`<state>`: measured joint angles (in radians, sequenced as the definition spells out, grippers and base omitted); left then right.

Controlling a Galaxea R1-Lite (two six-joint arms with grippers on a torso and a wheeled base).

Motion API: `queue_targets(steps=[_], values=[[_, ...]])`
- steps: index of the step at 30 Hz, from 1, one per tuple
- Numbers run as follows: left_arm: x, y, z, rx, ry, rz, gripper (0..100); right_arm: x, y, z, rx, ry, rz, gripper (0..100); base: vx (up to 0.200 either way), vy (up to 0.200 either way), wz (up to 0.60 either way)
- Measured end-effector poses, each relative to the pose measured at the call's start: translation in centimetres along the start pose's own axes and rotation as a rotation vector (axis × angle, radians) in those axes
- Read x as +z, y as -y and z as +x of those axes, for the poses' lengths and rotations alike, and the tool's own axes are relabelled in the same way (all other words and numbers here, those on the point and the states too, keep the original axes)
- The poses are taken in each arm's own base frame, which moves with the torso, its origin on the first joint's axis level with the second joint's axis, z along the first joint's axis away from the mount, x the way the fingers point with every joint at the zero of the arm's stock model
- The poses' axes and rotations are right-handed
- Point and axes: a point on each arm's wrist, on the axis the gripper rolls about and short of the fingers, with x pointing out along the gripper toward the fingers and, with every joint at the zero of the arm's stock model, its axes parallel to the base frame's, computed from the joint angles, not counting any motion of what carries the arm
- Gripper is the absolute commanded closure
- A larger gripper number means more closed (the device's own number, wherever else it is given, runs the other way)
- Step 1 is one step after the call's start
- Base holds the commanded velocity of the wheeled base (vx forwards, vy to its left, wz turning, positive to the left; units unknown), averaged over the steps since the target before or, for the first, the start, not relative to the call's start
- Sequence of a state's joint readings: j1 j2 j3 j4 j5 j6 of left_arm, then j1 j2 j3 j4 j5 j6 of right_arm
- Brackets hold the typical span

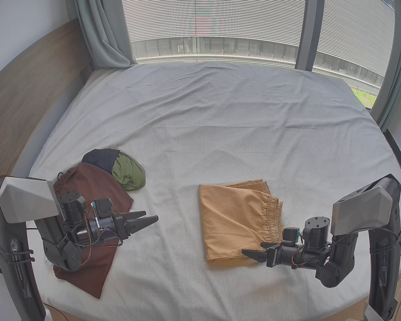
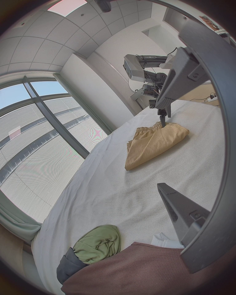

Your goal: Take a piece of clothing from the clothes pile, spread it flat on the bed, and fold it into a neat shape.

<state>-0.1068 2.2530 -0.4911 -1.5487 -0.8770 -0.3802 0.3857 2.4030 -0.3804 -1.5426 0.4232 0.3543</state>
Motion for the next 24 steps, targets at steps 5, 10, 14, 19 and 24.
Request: queue_targets(steps=[5,10,14,19,24], values=[[0.0,0.0,0.0,0.000,-0.001,0.004,0,0.2,-0.2,-0.3,0.002,0.003,-0.002,0,0.000,0.000,0.00],[0.0,-0.1,0.1,-0.001,-0.001,0.020,0,1.1,-0.5,-1.1,0.008,0.030,-0.010,0,0.000,0.000,0.00],[0.0,-0.1,0.1,-0.001,-0.001,0.022,0,1.9,-0.5,-1.7,0.008,0.062,-0.027,0,0.000,0.000,0.00],[-0.1,-0.1,0.1,-0.001,-0.002,0.022,0,2.9,0.3,-2.6,-0.022,0.101,-0.084,0,0.000,0.000,0.00],[-0.1,-0.1,0.1,-0.001,-0.002,0.022,0,3.3,1.4,-3.2,-0.059,0.122,-0.078,0,0.000,0.000,0.00]])
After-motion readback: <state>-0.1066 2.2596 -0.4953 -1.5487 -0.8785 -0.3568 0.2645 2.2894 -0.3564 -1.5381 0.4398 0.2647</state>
